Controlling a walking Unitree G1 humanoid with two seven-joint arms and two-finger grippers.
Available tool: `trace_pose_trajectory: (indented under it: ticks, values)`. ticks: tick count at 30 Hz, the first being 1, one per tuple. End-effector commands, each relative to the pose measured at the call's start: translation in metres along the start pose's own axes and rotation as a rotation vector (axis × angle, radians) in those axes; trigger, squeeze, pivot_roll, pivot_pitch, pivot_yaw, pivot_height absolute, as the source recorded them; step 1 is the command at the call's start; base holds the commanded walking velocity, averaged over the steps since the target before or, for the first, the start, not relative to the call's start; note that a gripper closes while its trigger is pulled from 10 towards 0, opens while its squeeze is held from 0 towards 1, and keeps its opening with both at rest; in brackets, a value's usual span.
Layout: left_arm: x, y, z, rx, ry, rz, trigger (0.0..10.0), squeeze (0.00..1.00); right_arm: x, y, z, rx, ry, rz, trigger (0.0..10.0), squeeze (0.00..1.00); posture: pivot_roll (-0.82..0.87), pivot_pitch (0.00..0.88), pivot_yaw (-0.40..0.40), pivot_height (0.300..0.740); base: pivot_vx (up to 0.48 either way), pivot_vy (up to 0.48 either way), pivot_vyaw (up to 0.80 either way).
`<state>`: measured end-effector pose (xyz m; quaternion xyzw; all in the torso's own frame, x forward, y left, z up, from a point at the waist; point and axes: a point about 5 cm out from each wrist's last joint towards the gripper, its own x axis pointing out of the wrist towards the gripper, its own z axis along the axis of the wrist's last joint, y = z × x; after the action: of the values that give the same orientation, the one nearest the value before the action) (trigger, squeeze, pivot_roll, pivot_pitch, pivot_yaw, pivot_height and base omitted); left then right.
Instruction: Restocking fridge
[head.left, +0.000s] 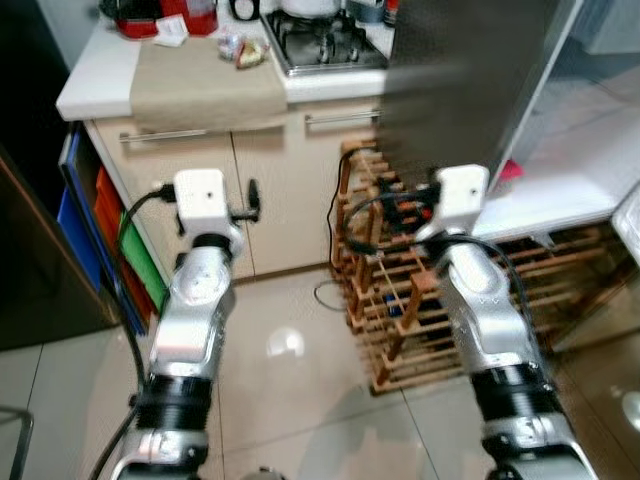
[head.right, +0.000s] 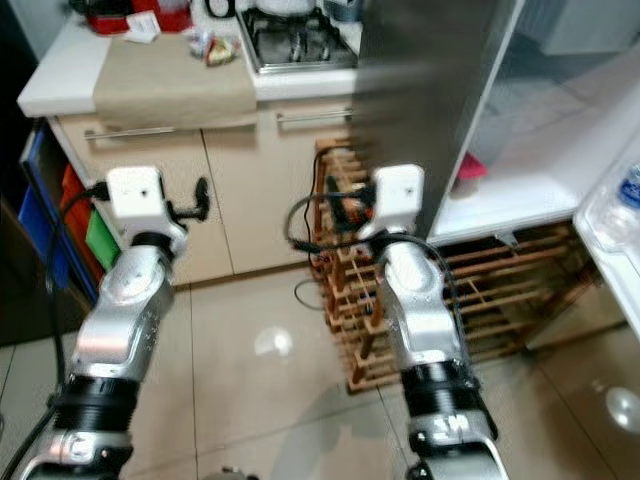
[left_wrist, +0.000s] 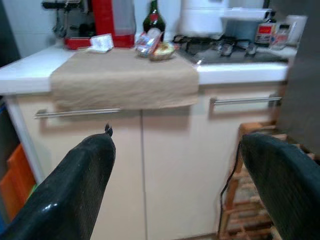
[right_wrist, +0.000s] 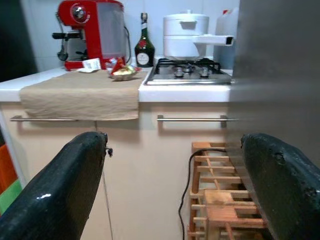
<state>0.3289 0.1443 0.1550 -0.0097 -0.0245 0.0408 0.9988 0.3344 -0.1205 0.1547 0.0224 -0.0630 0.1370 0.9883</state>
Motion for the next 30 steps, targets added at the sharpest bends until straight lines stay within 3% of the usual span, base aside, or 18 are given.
trace_pose_trajectory:
  ticks: [1,11,13,19,30]
  values:
    - [0.003,-0.008,0.006,0.001,-0.017,-0.025,10.0,0.0,-0.001,-0.005,-0.001,-0.005,0.005,-0.015,10.0,0.13,-0.04,0.0,0.026,0.74,0.48,0.0,0.51]
    - [0.006,-0.004,0.006,0.026,-0.017,-0.021,10.0,0.0,0.0,-0.001,-0.004,-0.002,0.011,0.005,10.0,0.11,-0.03,0.0,0.028,0.74,0.48,0.0,0.51]
    - [0.007,-0.003,0.009,0.03,-0.03,-0.025,10.0,0.0,0.0,-0.002,-0.002,-0.012,0.011,-0.005,10.0,0.0,-0.03,0.0,0.028,0.74,0.48,0.0,0.0]
    - [0.014,0.0,0.027,0.036,-0.118,-0.067,10.0,0.0,-0.001,-0.011,0.001,-0.016,-0.013,-0.069,10.0,0.0,-0.03,0.0,0.026,0.74,0.48,0.0,0.0]
    - [0.013,-0.011,0.03,0.023,-0.148,-0.159,10.0,0.0,0.002,-0.01,0.004,-0.031,-0.029,-0.08,10.0,0.0,-0.03,0.0,0.022,0.74,0.48,0.0,0.0]
